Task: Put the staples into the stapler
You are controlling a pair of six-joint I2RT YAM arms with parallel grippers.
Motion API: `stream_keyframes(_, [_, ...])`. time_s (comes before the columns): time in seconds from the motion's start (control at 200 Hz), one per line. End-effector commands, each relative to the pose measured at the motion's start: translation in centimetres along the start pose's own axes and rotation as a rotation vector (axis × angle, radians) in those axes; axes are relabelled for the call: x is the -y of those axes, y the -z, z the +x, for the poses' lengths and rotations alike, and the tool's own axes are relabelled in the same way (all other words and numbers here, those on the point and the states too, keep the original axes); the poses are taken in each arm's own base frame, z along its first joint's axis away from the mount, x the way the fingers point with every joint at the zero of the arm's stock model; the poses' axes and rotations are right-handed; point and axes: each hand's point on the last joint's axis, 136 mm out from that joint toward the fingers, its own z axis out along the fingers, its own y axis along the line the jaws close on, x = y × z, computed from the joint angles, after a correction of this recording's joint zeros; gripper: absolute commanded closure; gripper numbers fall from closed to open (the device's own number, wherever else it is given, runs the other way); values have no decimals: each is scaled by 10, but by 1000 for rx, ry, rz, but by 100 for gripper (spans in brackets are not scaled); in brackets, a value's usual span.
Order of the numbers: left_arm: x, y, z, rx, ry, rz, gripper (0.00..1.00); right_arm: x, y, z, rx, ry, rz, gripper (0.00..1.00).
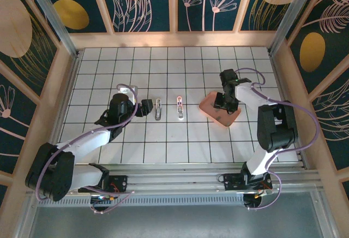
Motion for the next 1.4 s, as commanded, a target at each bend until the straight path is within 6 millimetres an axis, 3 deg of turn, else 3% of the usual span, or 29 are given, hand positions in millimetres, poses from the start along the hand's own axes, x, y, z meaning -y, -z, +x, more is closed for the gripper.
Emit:
stream_keyframes(0.0, [6, -2, -6, 4, -17, 16, 19, -8, -6, -5, 12, -23, -17, 56])
stream_keyframes(0.165, [7, -5, -6, 1, -14, 19, 19, -16, -14, -7, 13, -27, -58, 53])
stream_keyframes(0.941, [9, -6, -10, 4, -13, 24, 20, -13, -45, -1, -22, -8, -47, 55])
stream_keyframes(1.176, [10, -6, -12, 5, -16, 27, 20, 1, -53, 1, -21, 3, 24, 64])
stream_keyframes(1.396, [10, -8, -11, 0, -15, 25, 20, -1, -46, -7, 20, 14, 20, 73])
